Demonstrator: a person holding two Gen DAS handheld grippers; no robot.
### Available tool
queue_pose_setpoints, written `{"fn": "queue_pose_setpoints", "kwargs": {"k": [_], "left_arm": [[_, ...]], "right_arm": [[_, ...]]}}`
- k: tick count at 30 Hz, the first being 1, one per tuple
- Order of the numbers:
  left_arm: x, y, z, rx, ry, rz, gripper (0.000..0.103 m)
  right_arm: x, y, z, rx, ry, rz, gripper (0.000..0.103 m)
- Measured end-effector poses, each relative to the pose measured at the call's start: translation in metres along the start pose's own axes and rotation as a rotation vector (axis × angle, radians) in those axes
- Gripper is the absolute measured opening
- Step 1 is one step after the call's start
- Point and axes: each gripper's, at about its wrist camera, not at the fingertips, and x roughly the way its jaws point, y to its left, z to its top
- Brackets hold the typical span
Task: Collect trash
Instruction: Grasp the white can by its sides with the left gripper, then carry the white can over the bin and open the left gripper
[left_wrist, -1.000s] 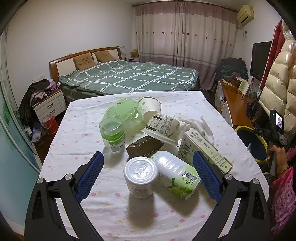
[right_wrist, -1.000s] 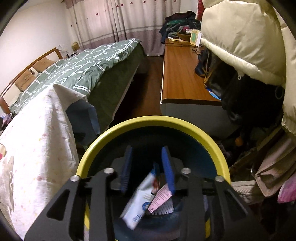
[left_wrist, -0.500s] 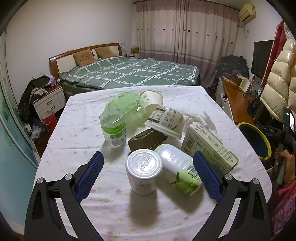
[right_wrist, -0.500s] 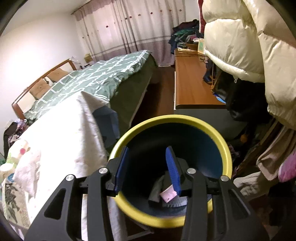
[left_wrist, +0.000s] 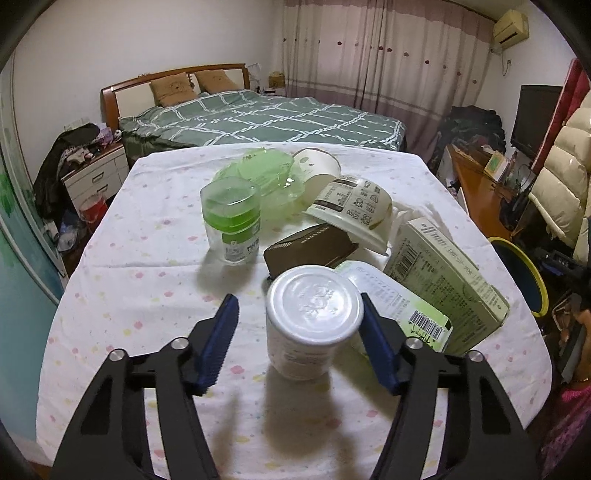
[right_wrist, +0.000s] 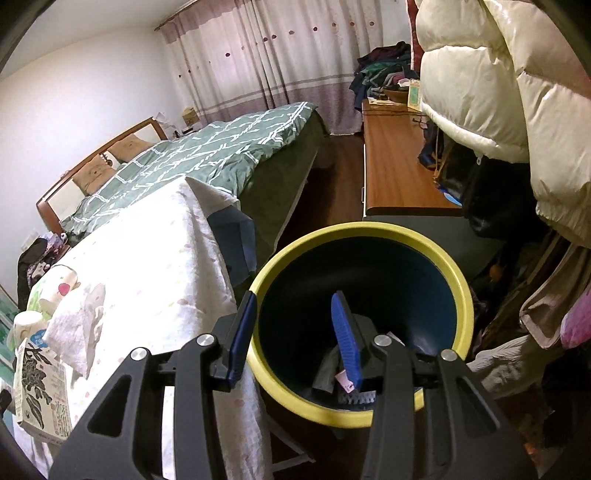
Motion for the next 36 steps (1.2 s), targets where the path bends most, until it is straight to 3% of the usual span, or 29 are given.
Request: {"fn": "queue_pose_setpoints", "kwargs": {"k": [4, 10, 18, 27, 36], "left_arm": [[0.004, 0.000, -0.001, 0.008, 0.001, -0.014, 0.047], [-0.001, 0.000, 0.000, 0.020, -0.017, -0.015, 0.047], [-0.041, -0.013, 0.022, 0.066, -0.110, -0.015, 0.047], [-0.065, -0.102, 0.061, 0.213, -0.175, -0.231, 0.047], [-0.028, -0.226, 0.082, 0.333, -0.073, -0.464, 0.047]], "right_arm": [[0.001, 0.002, -0.003, 0.000, 0.006, 0.006, 0.040], [-0.003, 0.004, -0.003, -0.010, -0.003, 0.010, 0.040], [-0.017, 0.006, -0.003, -0.030, -0.040, -0.016, 0.040], [-0.021, -0.008, -0.011, -0.028, -0.037, -0.052, 0.040], [-0.029, -0.044, -0.019, -0.002, -0.035, -0.086, 0.040]]}}
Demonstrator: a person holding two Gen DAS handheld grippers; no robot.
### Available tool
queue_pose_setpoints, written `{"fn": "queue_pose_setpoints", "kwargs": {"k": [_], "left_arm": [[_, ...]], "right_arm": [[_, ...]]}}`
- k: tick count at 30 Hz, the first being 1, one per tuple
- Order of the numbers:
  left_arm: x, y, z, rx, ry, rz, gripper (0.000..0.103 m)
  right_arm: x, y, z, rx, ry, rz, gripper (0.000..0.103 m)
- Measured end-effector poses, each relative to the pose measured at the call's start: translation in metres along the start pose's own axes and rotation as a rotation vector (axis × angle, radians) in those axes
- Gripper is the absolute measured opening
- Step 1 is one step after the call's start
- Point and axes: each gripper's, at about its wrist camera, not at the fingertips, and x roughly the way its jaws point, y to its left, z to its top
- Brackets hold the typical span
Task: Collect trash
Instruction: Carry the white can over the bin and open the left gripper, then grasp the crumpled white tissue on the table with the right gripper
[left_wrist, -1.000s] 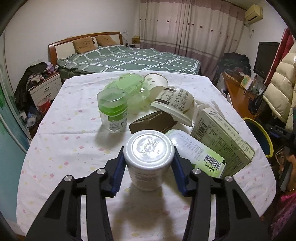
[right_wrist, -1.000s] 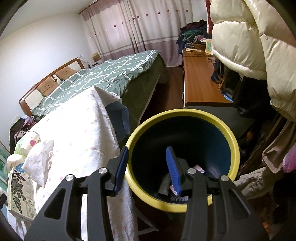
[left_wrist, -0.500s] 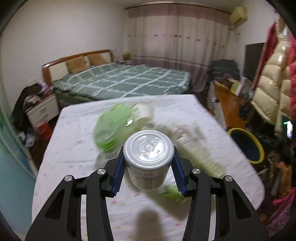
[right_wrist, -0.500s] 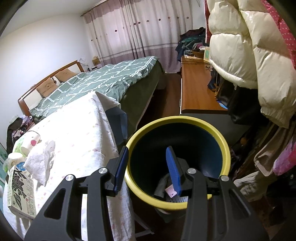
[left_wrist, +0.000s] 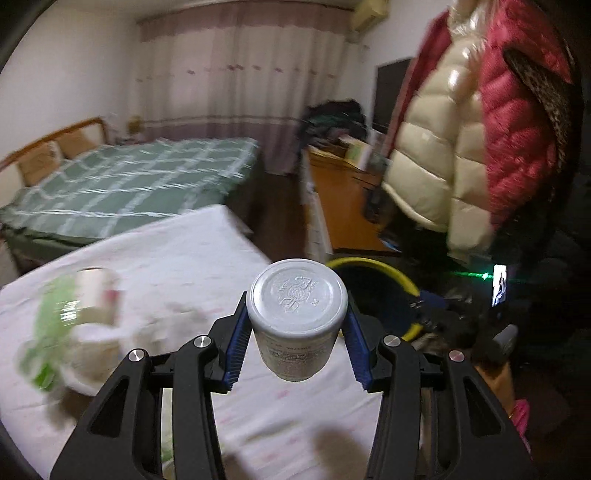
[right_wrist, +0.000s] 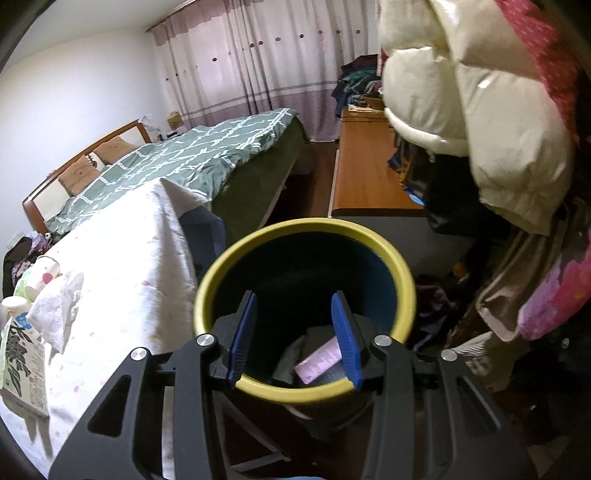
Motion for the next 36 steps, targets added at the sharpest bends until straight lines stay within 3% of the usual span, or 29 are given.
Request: {"fn": "queue_pose_setpoints", "kwargs": {"k": [12, 21, 23, 24, 25, 28, 36], "left_arm": [[0.159, -0.094, 0.027, 0.069, 0.159, -0.089, 0.047], [0.241, -0.120, 0.015, 0.082, 0.262, -0.056, 0.047], [0.245, -0.119, 0.012, 0.080, 0.266, -0.046, 0.053], [0.246, -0.119, 0.011, 0.082, 0.264, -0.039, 0.064], [0.245, -0.119, 0.011, 0.083, 0.253, -0.035, 0.068], [0.229, -0.114, 0.014, 0.081, 0.222, -0.021, 0.069], [0.112, -0.074, 0.014, 0.042, 0.053, 0.029, 0.088]], "right_arm": [[-0.016, -0.057, -0.012, 0.047, -0.008, -0.059, 0.041], [-0.012, -0.070, -0.016, 0.064, 0.010, -0.072, 0.041], [-0.011, -0.070, -0.016, 0.062, 0.015, -0.071, 0.041], [-0.011, -0.070, -0.016, 0.061, 0.017, -0.071, 0.041], [-0.010, -0.068, -0.016, 0.060, 0.018, -0.070, 0.041], [-0.011, -0.066, -0.016, 0.059, 0.018, -0.061, 0.041], [-0.019, -0.047, -0.022, 0.027, 0.017, -0.015, 0.041]]}}
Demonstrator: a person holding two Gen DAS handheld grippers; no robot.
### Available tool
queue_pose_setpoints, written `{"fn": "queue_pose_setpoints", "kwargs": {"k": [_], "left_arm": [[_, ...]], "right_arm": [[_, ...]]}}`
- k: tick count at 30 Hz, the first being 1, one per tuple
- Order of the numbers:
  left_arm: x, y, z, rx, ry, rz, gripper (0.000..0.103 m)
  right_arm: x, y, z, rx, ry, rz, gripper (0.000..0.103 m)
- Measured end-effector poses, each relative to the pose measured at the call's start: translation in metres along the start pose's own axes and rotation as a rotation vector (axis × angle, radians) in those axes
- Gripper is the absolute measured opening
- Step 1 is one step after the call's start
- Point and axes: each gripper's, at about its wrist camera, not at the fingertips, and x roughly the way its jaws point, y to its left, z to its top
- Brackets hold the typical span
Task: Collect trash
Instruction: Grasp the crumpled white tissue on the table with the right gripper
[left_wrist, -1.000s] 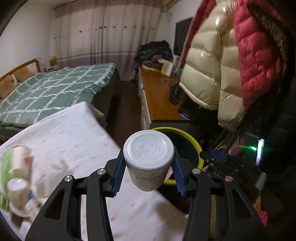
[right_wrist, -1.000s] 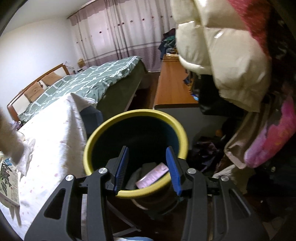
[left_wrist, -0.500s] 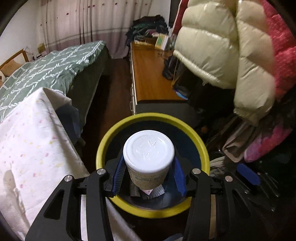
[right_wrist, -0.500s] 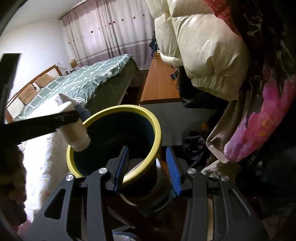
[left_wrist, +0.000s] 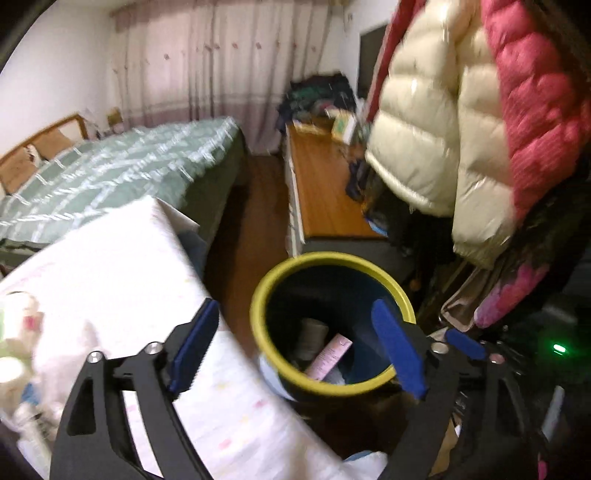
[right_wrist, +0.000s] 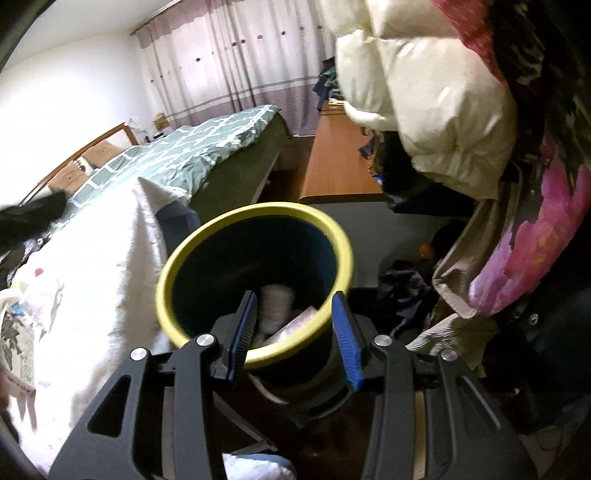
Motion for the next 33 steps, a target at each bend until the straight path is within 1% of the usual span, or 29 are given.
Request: {"fn": "queue_pose_setpoints", "kwargs": {"k": [3, 5, 9, 11, 13, 16, 22, 25, 29, 31, 33], "left_arm": [[-0.052, 0.027, -0.008, -0.027, -0.069, 0.049, 0.093], [-0.085, 0.049, -0.017, -0.046, -0.103, 0.087, 0.094], [-0.139, 0.091, -0.039, -0.102, -0.150, 0.169, 0.098], [-0.165, 0.115, -0.055, -0.130, -0.166, 0.227, 0.098], [-0.189, 0.139, -0.073, -0.166, -0.186, 0.302, 0.098], [-0.218, 0.170, -0.098, -0.222, -0.198, 0.393, 0.098], [-0.266, 0.222, -0.146, -0.326, -0.217, 0.553, 0.098], [-0.281, 0.240, -0.165, -0.352, -0.220, 0.603, 0.098], [-0.288, 0.252, -0.181, -0.383, -0.213, 0.615, 0.098], [-0.284, 0.252, -0.182, -0.390, -0.206, 0.615, 0.098], [-0.281, 0.253, -0.184, -0.399, -0.201, 0.610, 0.098]], "right_arm": [[-0.006, 0.016, -0.003, -0.028, -0.003, 0.022, 0.041], [-0.010, 0.027, -0.004, -0.047, -0.003, 0.034, 0.041], [-0.021, 0.053, -0.006, -0.092, -0.013, 0.056, 0.045], [-0.026, 0.069, -0.006, -0.116, -0.017, 0.068, 0.045], [-0.029, 0.086, -0.007, -0.144, -0.016, 0.086, 0.045], [-0.033, 0.109, -0.010, -0.183, -0.011, 0.111, 0.045], [-0.040, 0.165, -0.021, -0.271, 0.005, 0.200, 0.045], [-0.045, 0.194, -0.028, -0.312, 0.013, 0.259, 0.045], [-0.054, 0.231, -0.036, -0.363, 0.026, 0.342, 0.045], [-0.060, 0.247, -0.039, -0.385, 0.029, 0.391, 0.045], [-0.063, 0.262, -0.038, -0.412, 0.019, 0.406, 0.046]]}}
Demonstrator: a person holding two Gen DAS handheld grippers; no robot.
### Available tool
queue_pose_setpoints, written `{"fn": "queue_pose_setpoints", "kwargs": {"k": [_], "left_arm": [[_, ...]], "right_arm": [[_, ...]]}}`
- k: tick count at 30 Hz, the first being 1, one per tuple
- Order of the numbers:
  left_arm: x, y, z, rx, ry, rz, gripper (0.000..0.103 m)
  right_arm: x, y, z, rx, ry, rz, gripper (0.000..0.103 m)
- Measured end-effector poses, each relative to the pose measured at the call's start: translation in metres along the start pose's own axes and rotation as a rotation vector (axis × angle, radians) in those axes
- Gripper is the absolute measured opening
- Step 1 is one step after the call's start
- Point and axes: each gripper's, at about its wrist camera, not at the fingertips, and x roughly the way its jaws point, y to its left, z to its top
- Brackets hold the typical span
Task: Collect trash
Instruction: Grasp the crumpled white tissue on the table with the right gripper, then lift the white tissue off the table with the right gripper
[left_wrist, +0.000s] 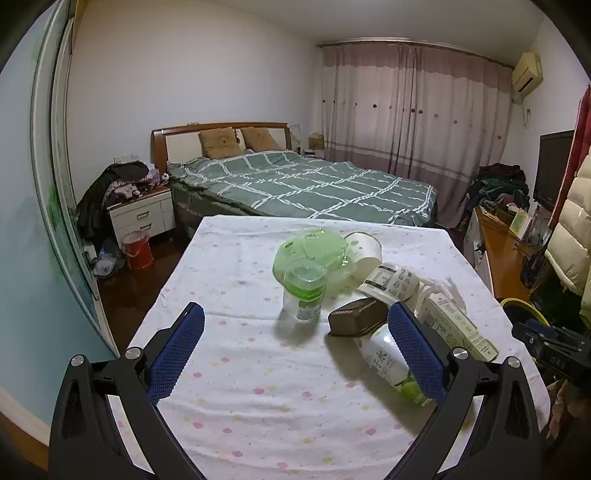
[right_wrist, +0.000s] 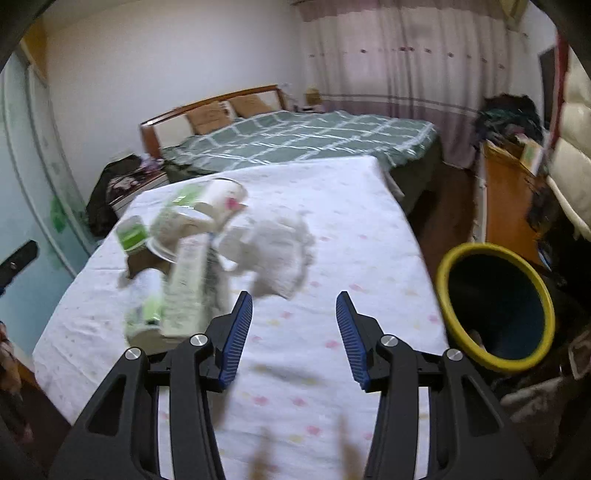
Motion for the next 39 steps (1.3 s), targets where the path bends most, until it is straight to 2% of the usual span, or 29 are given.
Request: {"fn": "queue_pose_setpoints", "kwargs": {"k": [2, 10, 13, 17, 22, 25, 27, 30, 39], "left_arm": [[0.002, -0.003, -0.002, 0.000, 0.008, -0.006, 0.098], [0.005, -0.010, -0.005, -0.003, 0.019, -0.012, 0.098], [0.010, -0.010, -0.007, -0.003, 0.033, -0.015, 0.098], [0.016, -0.009, -0.009, -0.001, 0.047, -0.021, 0.098], [0.024, -0.004, -0.011, -0.014, 0.062, -0.024, 0.098], [0.029, -0.001, -0.012, -0.025, 0.070, -0.023, 0.098], [0.031, 0.001, -0.013, -0.031, 0.075, -0.025, 0.098], [0.033, 0.001, -0.014, -0.036, 0.080, -0.026, 0.098], [0.034, 0.001, -0.015, -0.039, 0.078, -0.025, 0.098]], "right_arm": [[0.010, 0.008, 0.009, -0.026, -0.004, -0.008, 0.046], [0.093, 0.004, 0.066, -0.052, 0.138, 0.031, 0.046], [0.123, 0.001, 0.080, -0.040, 0.182, 0.034, 0.056], [0.157, -0.001, 0.088, -0.015, 0.248, 0.048, 0.057], [0.179, 0.003, 0.085, 0.008, 0.309, 0.074, 0.057], [0.184, 0.005, 0.081, 0.006, 0.338, 0.075, 0.040], [0.187, 0.007, 0.078, 0.001, 0.349, 0.077, 0.019], [0.182, 0.006, 0.076, -0.002, 0.337, 0.078, 0.012], [0.133, -0.015, 0.088, 0.048, 0.230, 0.104, 0.011]]}}
